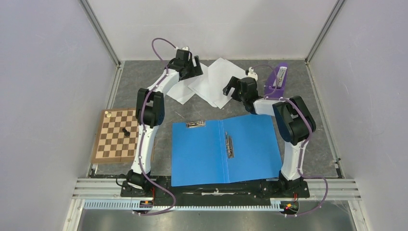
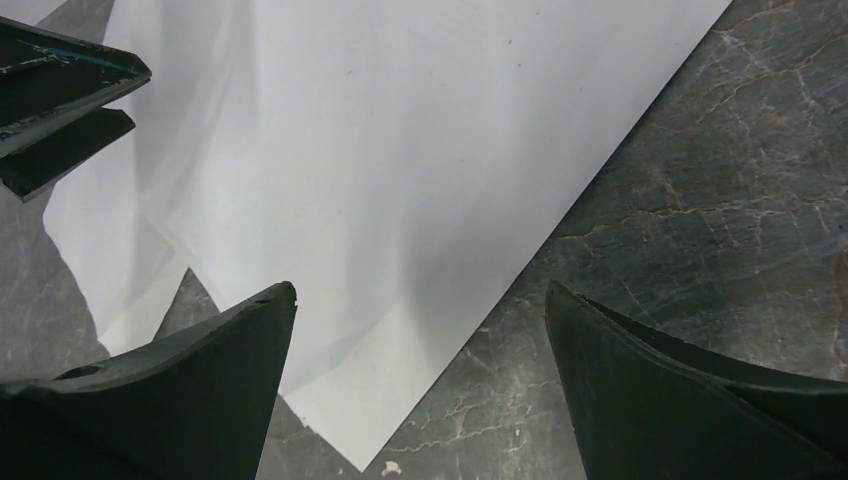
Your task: Put the files into the folder
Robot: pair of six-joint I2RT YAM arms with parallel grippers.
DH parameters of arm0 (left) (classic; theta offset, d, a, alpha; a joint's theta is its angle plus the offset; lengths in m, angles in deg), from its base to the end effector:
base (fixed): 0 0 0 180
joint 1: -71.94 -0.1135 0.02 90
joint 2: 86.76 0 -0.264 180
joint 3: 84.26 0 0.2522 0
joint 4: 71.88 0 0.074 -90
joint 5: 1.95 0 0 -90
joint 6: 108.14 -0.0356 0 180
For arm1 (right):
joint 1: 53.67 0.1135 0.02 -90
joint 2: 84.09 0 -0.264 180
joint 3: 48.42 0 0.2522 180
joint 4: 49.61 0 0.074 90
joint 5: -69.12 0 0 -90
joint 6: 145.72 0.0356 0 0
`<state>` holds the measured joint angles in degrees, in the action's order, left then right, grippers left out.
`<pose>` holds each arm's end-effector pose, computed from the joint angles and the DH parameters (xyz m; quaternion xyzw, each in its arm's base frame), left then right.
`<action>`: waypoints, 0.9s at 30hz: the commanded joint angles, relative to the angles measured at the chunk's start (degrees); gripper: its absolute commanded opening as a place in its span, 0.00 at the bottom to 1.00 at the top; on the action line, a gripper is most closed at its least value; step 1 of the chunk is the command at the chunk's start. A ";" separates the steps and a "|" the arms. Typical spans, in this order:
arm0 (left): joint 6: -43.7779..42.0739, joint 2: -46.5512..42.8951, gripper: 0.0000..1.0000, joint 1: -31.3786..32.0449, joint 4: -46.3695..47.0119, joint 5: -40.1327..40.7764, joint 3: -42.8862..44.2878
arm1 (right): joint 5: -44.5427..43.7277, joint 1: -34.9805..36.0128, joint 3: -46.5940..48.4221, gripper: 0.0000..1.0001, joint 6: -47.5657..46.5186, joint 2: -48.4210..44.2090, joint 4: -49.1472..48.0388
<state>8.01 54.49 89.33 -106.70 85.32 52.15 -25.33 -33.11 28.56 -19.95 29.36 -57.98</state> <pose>0.5354 -0.1694 0.1875 -0.0590 0.9029 -0.1777 0.3869 0.3984 0.1465 0.1542 0.1332 0.8468 0.2132 0.4688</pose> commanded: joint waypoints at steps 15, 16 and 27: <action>8.27 7.28 0.88 -1.22 -7.69 -8.84 7.86 | 0.97 -1.57 8.65 0.98 0.34 7.96 -0.56; 8.29 7.28 0.87 -1.26 -8.44 -9.11 7.87 | 1.65 -1.57 9.78 0.98 0.14 8.75 0.13; 7.42 3.44 0.80 -0.87 -15.18 -10.20 3.05 | 6.29 -1.66 12.99 0.98 -1.26 11.17 3.62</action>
<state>13.98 60.15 87.89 -114.29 76.91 58.84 -21.59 -34.73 40.04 -19.88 39.23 -57.15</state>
